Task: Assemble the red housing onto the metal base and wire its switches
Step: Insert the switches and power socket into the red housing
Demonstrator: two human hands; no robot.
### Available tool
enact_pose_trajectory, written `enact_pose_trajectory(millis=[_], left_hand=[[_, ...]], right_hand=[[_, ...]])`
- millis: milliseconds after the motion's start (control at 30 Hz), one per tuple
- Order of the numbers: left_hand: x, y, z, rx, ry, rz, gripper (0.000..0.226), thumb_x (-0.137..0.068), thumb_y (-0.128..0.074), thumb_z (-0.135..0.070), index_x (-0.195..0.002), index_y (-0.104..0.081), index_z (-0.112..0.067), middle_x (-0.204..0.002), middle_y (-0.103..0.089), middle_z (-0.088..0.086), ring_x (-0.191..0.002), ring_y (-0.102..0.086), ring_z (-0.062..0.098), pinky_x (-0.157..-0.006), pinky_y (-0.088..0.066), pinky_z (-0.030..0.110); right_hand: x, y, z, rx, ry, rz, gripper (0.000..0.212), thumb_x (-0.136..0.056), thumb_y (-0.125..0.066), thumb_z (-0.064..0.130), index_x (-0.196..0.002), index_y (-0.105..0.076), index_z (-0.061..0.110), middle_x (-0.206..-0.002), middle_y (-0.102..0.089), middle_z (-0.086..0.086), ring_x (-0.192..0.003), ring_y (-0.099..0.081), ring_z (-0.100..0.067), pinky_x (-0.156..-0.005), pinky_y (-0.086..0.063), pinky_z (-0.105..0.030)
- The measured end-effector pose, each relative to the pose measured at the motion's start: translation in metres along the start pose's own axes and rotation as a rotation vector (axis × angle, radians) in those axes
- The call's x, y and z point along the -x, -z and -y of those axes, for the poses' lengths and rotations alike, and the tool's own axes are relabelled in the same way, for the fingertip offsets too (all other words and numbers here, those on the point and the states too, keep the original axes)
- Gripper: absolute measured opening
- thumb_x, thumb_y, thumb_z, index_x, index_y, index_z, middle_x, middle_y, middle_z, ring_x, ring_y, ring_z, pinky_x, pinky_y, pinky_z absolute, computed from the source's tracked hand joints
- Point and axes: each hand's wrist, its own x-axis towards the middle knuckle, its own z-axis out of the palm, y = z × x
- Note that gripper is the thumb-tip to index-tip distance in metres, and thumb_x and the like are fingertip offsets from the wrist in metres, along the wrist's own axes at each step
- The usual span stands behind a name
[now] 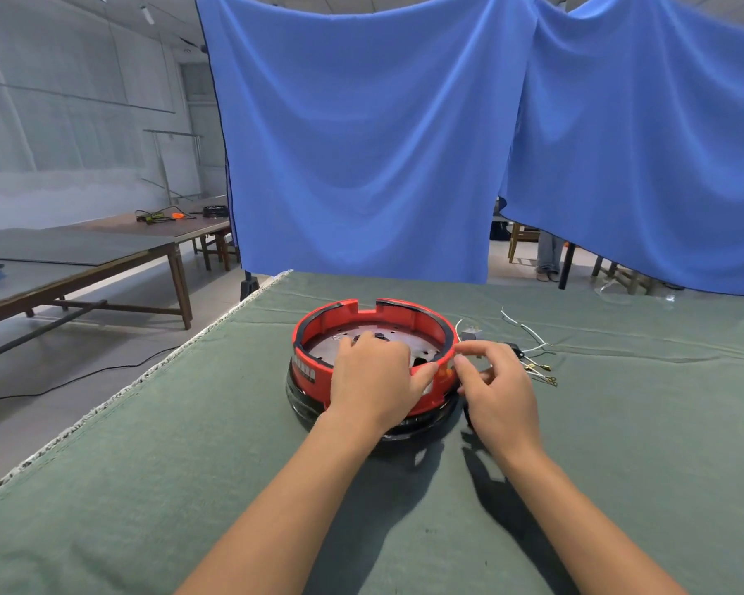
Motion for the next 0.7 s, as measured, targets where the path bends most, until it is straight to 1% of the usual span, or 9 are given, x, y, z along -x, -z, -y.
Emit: enact_pose_trajectory(millis=[100, 200, 267, 333, 367, 433, 500, 600, 700], left_hand=[[-0.013, -0.007, -0.010, 0.062, 0.060, -0.027, 0.045, -0.089, -0.047, -0.056, -0.082, -0.068, -0.017, -0.093, -0.065, 0.005, -0.096, -0.056, 0.025, -0.077, -0.039, 0.036], [-0.011, -0.018, -0.016, 0.106, 0.066, -0.103, 0.037, -0.093, -0.044, -0.049, -0.090, -0.064, -0.018, -0.096, -0.062, 0.002, -0.095, -0.058, 0.024, -0.069, -0.038, 0.034], [-0.007, -0.024, -0.014, 0.085, 0.007, -0.158, 0.037, -0.095, -0.041, -0.049, -0.092, -0.062, -0.019, -0.093, -0.063, 0.001, -0.092, -0.058, 0.023, -0.065, -0.035, 0.033], [-0.004, -0.025, -0.010, 0.108, -0.046, -0.203, 0.035, -0.095, -0.047, -0.046, -0.087, -0.064, -0.017, -0.086, -0.064, 0.002, -0.085, -0.059, 0.025, -0.061, -0.032, 0.033], [-0.004, -0.025, -0.010, 0.117, -0.073, -0.226, 0.032, -0.093, -0.052, -0.042, -0.082, -0.065, -0.015, -0.081, -0.064, 0.004, -0.080, -0.060, 0.026, -0.059, -0.033, 0.032], [-0.004, -0.024, -0.011, 0.100, -0.095, -0.237, 0.028, -0.088, -0.062, -0.036, -0.073, -0.066, -0.013, -0.071, -0.064, 0.005, -0.070, -0.060, 0.028, -0.054, -0.033, 0.031], [-0.003, -0.024, -0.011, 0.091, -0.089, -0.232, 0.026, -0.084, -0.068, -0.033, -0.068, -0.065, -0.013, -0.066, -0.063, 0.005, -0.065, -0.060, 0.028, -0.051, -0.032, 0.029], [-0.004, -0.023, -0.011, 0.100, -0.083, -0.225, 0.026, -0.082, -0.071, -0.032, -0.066, -0.064, -0.013, -0.064, -0.063, 0.006, -0.063, -0.061, 0.029, -0.049, -0.033, 0.029], [-0.004, -0.025, -0.010, 0.128, -0.082, -0.225, 0.026, -0.086, -0.065, -0.035, -0.071, -0.065, -0.014, -0.070, -0.065, 0.006, -0.070, -0.061, 0.029, -0.053, -0.033, 0.030]], right_hand=[[-0.018, 0.005, 0.000, 0.009, -0.050, -0.070, 0.020, -0.086, -0.058, 0.016, -0.078, -0.062, 0.034, -0.092, -0.061, 0.012, -0.075, -0.059, -0.006, -0.071, -0.047, -0.031], [-0.043, 0.012, -0.009, 0.127, -0.108, -0.049, 0.011, -0.087, -0.057, 0.018, -0.083, -0.062, 0.027, -0.097, -0.062, 0.005, -0.090, -0.058, -0.015, -0.077, -0.046, -0.034], [-0.059, 0.013, -0.021, 0.281, -0.138, -0.023, 0.008, -0.087, -0.057, 0.022, -0.085, -0.063, 0.027, -0.100, -0.060, 0.005, -0.099, -0.056, -0.018, -0.073, -0.040, -0.032], [-0.075, 0.009, -0.034, 0.446, -0.164, 0.029, 0.009, -0.088, -0.055, 0.026, -0.092, -0.063, 0.024, -0.107, -0.060, 0.003, -0.108, -0.050, -0.021, -0.073, -0.034, -0.030], [-0.082, 0.005, -0.040, 0.508, -0.178, 0.061, 0.014, -0.089, -0.054, 0.028, -0.097, -0.063, 0.023, -0.112, -0.059, 0.002, -0.113, -0.046, -0.022, -0.074, -0.034, -0.031], [-0.096, -0.004, -0.052, 0.628, -0.191, 0.114, 0.025, -0.091, -0.053, 0.032, -0.109, -0.062, 0.018, -0.121, -0.059, -0.003, -0.120, -0.041, -0.026, -0.085, -0.037, -0.035], [-0.106, -0.013, -0.063, 0.788, -0.192, 0.135, 0.034, -0.092, -0.052, 0.035, -0.117, -0.060, 0.013, -0.125, -0.058, -0.009, -0.122, -0.040, -0.029, -0.094, -0.036, -0.038], [-0.115, -0.024, -0.075, 0.993, -0.208, 0.147, 0.040, -0.093, -0.047, 0.040, -0.115, -0.061, 0.010, -0.125, -0.058, -0.012, -0.121, -0.040, -0.031, -0.095, -0.032, -0.040], [-0.118, -0.030, -0.082, 1.036, -0.227, 0.142, 0.037, -0.092, -0.046, 0.041, -0.107, -0.067, 0.015, -0.119, -0.061, -0.011, -0.118, -0.040, -0.032, -0.091, -0.031, -0.040]])
